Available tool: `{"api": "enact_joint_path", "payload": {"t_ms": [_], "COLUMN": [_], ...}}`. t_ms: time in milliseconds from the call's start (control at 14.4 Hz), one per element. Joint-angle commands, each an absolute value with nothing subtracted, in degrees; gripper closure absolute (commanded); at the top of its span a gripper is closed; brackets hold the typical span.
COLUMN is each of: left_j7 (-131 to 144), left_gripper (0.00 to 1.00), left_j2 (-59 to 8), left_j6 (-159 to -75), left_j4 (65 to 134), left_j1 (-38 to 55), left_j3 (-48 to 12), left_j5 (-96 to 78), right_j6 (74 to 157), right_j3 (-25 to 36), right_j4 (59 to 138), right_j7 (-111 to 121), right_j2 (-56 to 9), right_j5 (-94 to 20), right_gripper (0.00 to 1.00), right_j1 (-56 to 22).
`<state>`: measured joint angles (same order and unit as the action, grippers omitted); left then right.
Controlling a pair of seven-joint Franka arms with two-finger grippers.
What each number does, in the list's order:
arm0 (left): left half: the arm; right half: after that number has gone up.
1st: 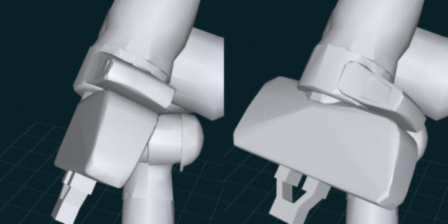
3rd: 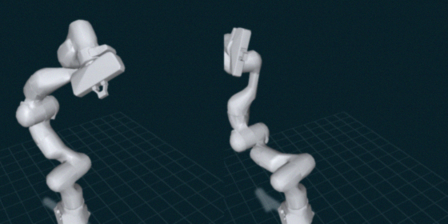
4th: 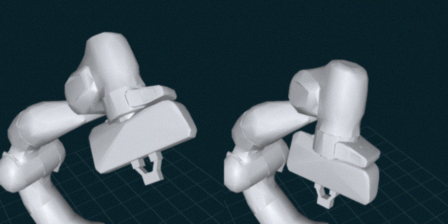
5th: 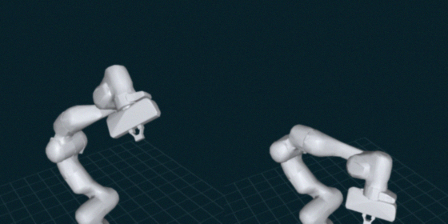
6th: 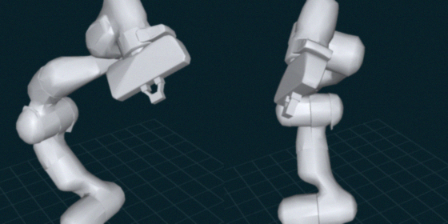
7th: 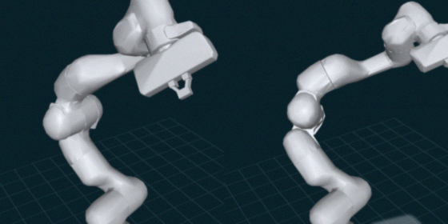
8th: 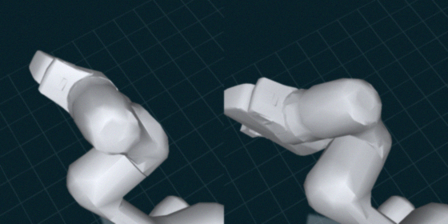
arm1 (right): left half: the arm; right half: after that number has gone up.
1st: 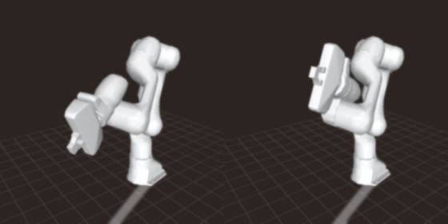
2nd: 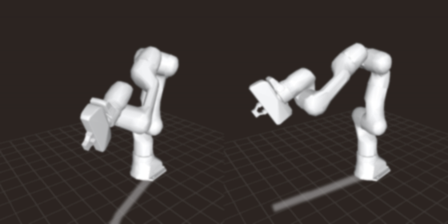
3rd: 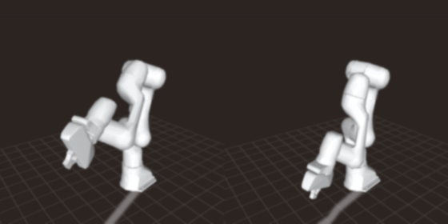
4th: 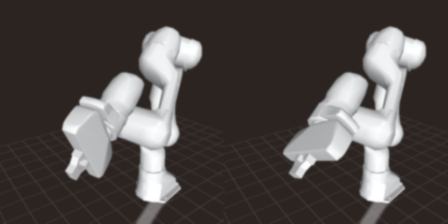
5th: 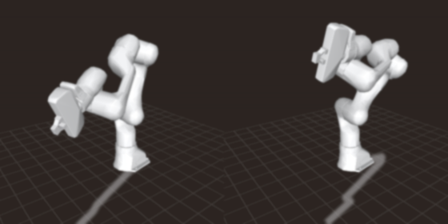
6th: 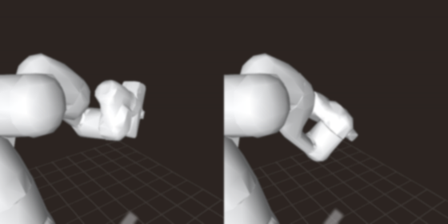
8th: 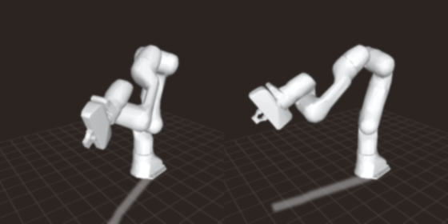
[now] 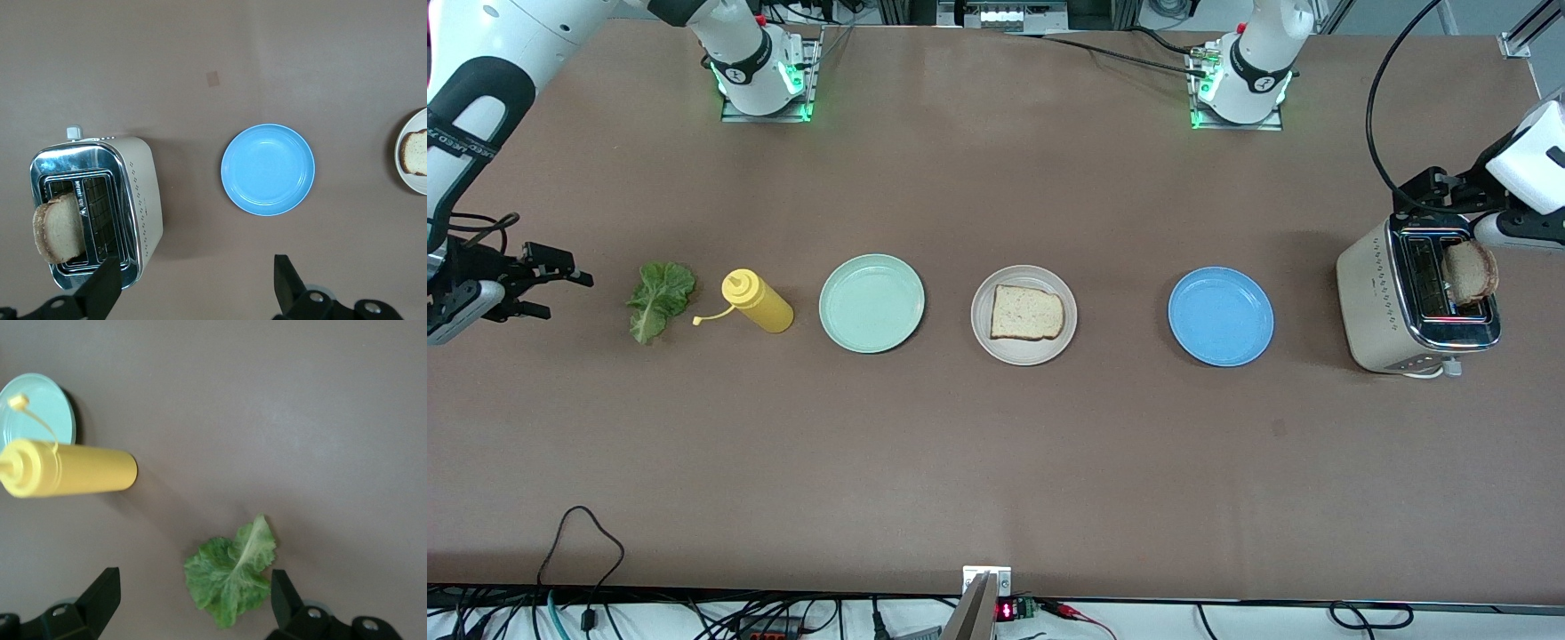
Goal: Make sandwich in beige plate with both arms
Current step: 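Lower the right gripper onto the green lettuce leaf and grasp it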
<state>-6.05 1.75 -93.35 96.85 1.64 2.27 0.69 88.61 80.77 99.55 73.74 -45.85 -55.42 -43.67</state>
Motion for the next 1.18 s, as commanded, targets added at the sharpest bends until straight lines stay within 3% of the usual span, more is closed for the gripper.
{"api": "enact_joint_path", "payload": {"t_ms": [0,208,277,624,763,1110], "left_j7": [-5.8,-5.8,-5.8,-5.8,-5.8,-5.8], "left_gripper": [0.00,0.00,0.00,0.00,0.00,0.00], "left_j2": [2.8,2.8,2.8,2.8,2.8,2.8], "left_j6": [-93.3,-93.3,-93.3,-93.3,-93.3,-93.3], "left_j4": [97.6,97.6,97.6,97.6,97.6,97.6], "left_j1": [1.1,1.1,1.1,1.1,1.1,1.1], "left_j3": [1.8,1.9,1.8,1.8,1.8,1.8], "left_j5": [0.2,0.2,0.2,0.2,0.2,0.2], "right_j6": [88.0,89.8,94.0,108.8,110.5,117.6], "right_j3": [81.0,74.6,71.1,54.1,48.6,41.5], "right_j4": [97.1,94.7,95.0,98.6,99.4,103.5], "right_j7": [57.9,42.8,41.1,35.7,34.5,32.4], "right_j2": [-45.1,-43.0,-41.2,-36.0,-36.1,-36.9], "right_j5": [-48.2,-39.8,-37.6,-29.9,-29.4,-29.1], "right_gripper": [0.00,0.00,0.00,0.00,0.00,0.00], "right_j1": [-47.7,-46.7,-45.1,-33.7,-29.2,-24.5]}}
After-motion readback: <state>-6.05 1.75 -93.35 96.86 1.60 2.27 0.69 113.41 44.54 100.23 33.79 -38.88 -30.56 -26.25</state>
